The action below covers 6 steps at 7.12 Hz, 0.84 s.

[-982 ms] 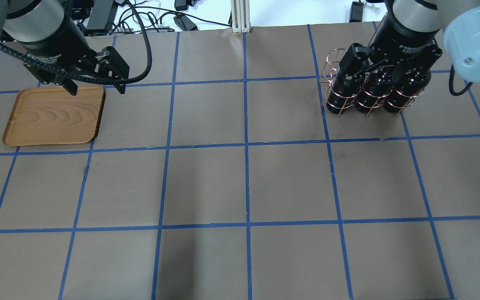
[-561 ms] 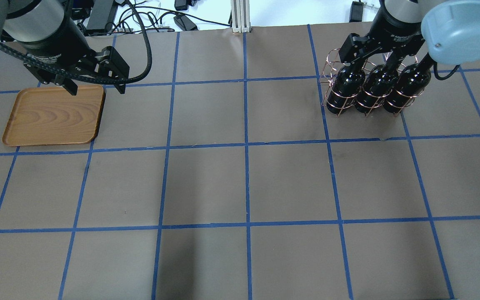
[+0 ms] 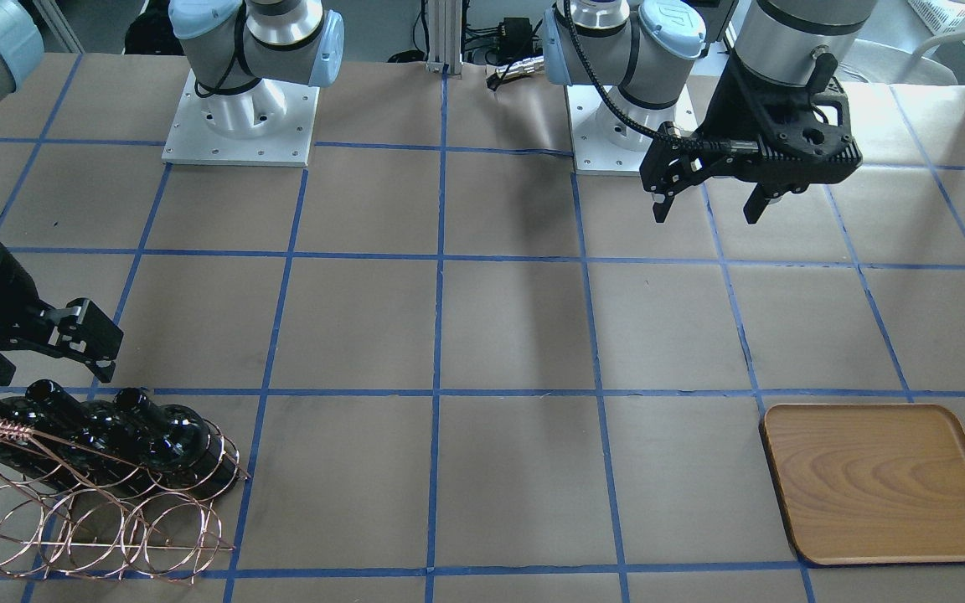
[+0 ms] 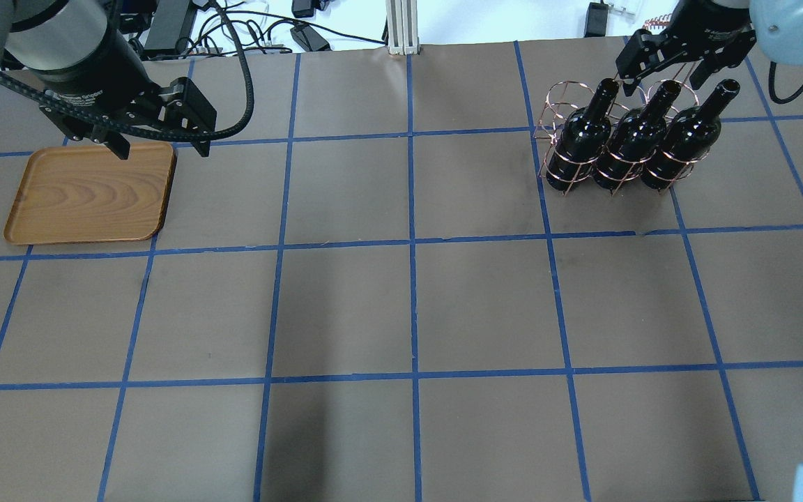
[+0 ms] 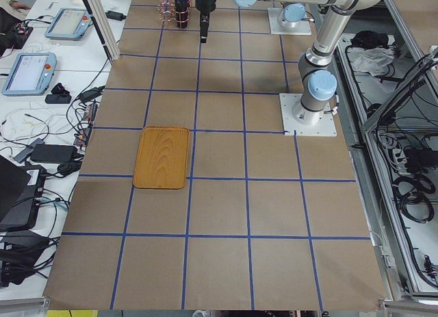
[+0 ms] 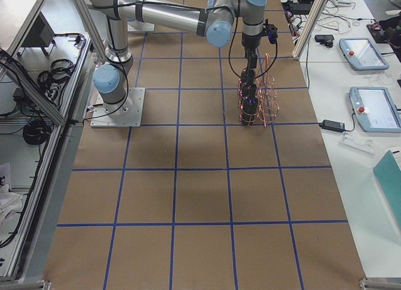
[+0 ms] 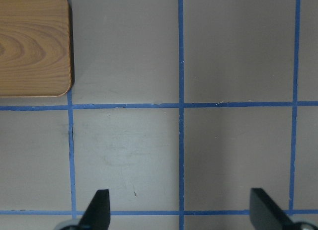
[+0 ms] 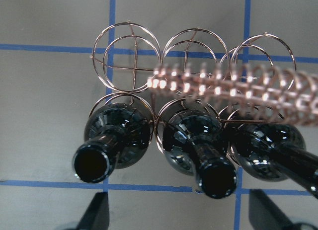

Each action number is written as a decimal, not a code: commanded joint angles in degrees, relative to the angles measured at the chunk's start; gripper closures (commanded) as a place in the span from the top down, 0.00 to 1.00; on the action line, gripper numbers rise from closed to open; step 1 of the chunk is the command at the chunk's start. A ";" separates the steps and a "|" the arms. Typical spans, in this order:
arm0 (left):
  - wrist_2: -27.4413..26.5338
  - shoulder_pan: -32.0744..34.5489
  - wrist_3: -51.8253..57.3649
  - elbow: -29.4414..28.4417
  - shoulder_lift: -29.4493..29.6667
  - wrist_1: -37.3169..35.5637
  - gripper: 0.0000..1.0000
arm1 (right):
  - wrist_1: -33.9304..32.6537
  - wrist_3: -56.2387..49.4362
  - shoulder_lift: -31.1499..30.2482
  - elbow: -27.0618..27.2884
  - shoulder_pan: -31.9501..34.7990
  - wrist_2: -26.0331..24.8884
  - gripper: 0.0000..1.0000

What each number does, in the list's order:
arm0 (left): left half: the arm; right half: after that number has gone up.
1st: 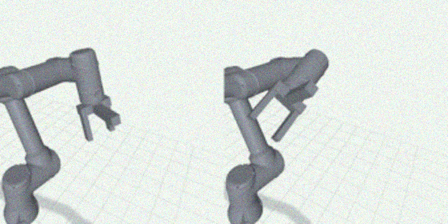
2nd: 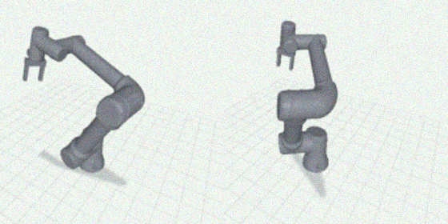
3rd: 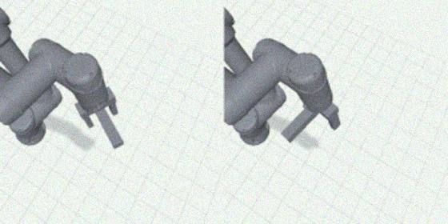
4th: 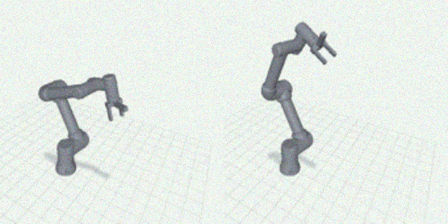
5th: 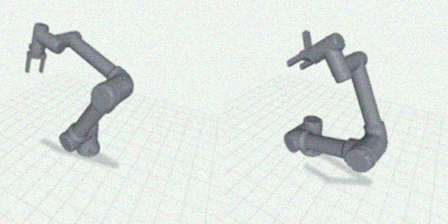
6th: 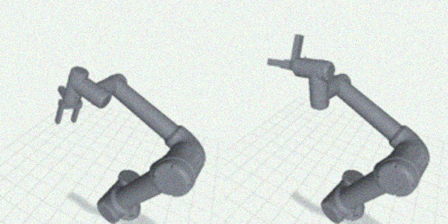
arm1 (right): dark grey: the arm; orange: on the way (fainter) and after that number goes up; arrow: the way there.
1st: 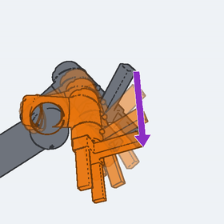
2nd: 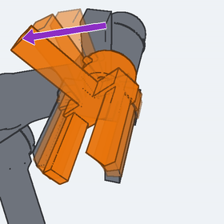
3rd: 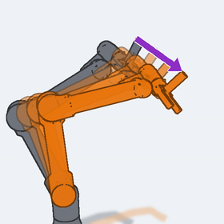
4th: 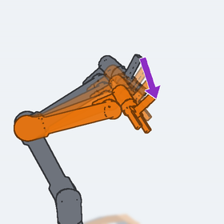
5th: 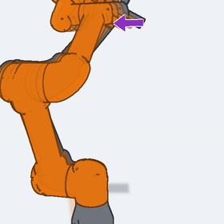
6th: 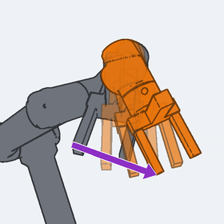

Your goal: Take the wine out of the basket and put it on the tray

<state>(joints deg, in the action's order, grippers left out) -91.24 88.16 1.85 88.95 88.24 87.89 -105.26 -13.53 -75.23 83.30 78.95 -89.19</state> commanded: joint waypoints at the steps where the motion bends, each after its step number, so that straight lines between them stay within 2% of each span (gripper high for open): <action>1: 0.01 0.00 0.00 0.00 0.00 0.09 1.00 | -0.21 0.60 1.22 -0.07 -1.08 -0.11 0.96; 3: 0.01 0.00 0.00 0.00 0.00 0.09 1.00 | -0.30 3.24 2.71 -1.12 -1.08 -0.02 0.93; 6: 0.10 0.00 0.00 0.09 0.00 0.00 1.00 | -0.21 3.42 5.70 -0.69 -1.08 0.06 0.92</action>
<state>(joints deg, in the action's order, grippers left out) -91.21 88.15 1.85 89.00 88.24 87.92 -105.48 -10.30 -70.97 82.37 77.88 -89.20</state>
